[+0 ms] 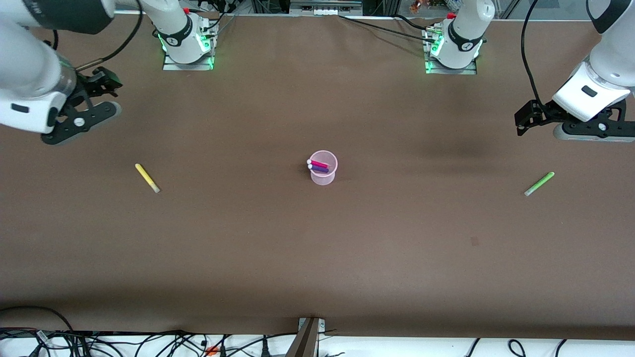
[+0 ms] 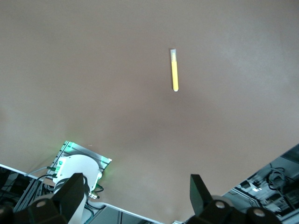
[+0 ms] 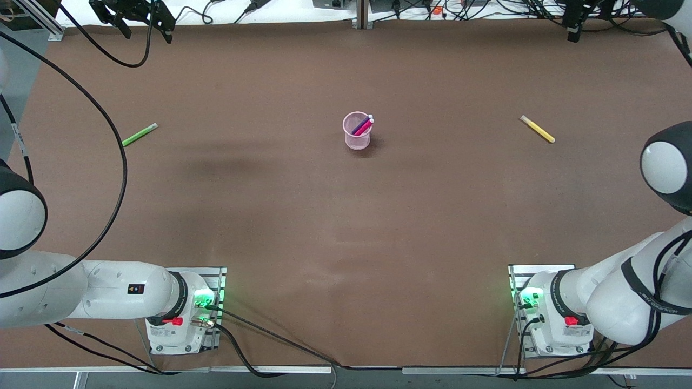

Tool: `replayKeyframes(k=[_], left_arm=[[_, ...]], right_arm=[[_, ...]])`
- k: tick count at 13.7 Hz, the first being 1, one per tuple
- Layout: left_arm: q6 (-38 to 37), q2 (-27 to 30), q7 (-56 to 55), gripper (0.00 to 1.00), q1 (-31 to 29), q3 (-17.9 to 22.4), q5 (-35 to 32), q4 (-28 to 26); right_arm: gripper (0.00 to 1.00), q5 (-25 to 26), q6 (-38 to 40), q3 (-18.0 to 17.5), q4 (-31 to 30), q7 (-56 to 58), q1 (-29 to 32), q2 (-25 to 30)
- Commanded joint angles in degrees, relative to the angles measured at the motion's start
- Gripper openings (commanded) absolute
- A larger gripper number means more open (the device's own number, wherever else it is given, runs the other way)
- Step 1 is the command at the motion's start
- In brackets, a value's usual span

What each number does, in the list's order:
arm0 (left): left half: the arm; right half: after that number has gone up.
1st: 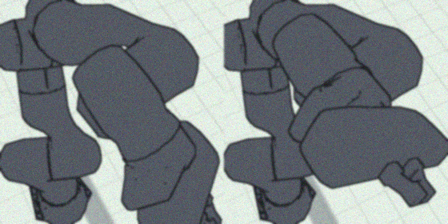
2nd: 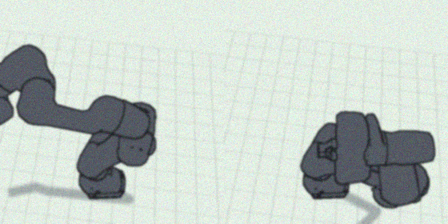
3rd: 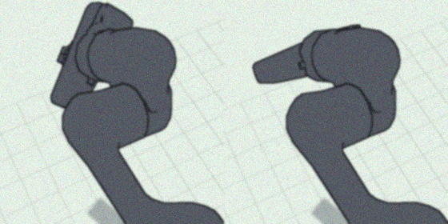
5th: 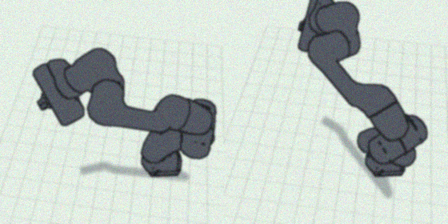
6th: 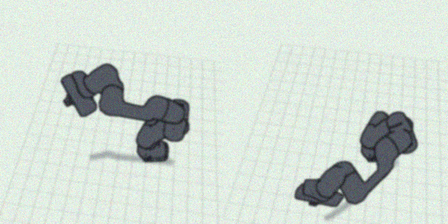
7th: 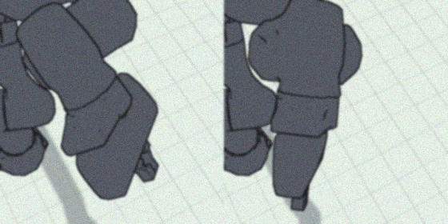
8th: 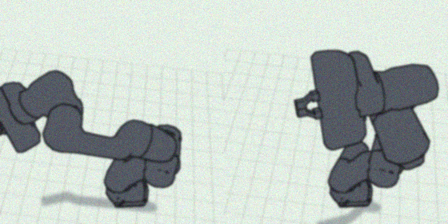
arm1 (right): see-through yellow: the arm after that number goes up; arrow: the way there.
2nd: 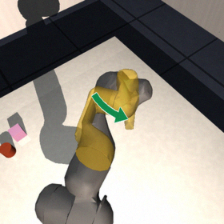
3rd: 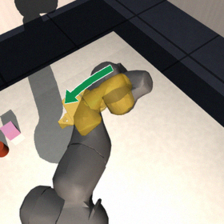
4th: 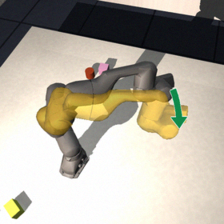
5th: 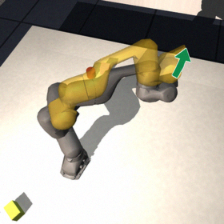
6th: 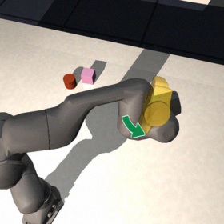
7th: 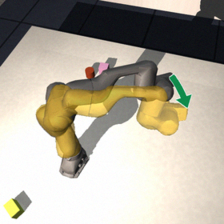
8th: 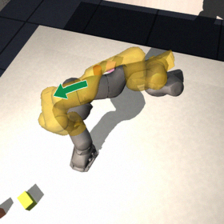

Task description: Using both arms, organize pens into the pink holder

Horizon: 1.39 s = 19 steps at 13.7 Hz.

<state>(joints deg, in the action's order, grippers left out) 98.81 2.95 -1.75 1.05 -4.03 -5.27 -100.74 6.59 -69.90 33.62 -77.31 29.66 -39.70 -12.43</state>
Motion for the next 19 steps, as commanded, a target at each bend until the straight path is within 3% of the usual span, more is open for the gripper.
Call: replayKeyframes(k=[1, 3, 7, 10, 13, 14, 16, 19], left_arm=[[-1.16, -0.49, -0.19, 1.00, 0.09, -0.01, 1.05, 1.60], [-1.16, -0.49, -0.19, 1.00, 0.09, 0.07, 1.05, 1.60], [-1.16, -0.58, -0.19, 1.00, 0.09, 0.07, 1.05, 1.69], [-1.25, -0.58, -0.19, 1.00, 0.09, 0.07, 1.05, 1.87], [-1.34, -0.58, -0.19, 1.00, 0.09, 0.07, 1.05, 1.87], [-1.51, -0.58, -0.19, 1.00, 0.09, 0.07, 1.05, 1.87], [-1.51, -0.58, -0.27, 1.00, 0.09, 0.07, 1.05, 1.96], [-1.51, -0.67, -0.27, 1.00, 0.09, -0.01, 1.05, 2.04]], right_arm=[[1.00, -0.61, -9.08, 1.35, -14.41, -0.39, -1.17, 8.80], [1.00, -0.61, -12.97, 2.15, -18.83, -1.10, -1.17, 10.93], [1.00, -0.87, -12.98, 4.35, -21.29, -7.23, -1.17, 13.21], [1.00, -1.40, -14.56, 4.35, -24.11, -15.22, -1.17, 14.88], [1.00, -1.40, -16.06, 3.91, -24.03, -15.51, 0.57, 14.45], [1.00, -1.31, -15.63, 2.34, -23.60, -14.73, 2.85, 14.36], [1.00, -1.23, -15.10, -4.06, -22.28, -14.11, 11.96, 14.27], [1.00, -1.22, -15.09, -6.54, -18.68, -8.15, 18.32, 11.82]])
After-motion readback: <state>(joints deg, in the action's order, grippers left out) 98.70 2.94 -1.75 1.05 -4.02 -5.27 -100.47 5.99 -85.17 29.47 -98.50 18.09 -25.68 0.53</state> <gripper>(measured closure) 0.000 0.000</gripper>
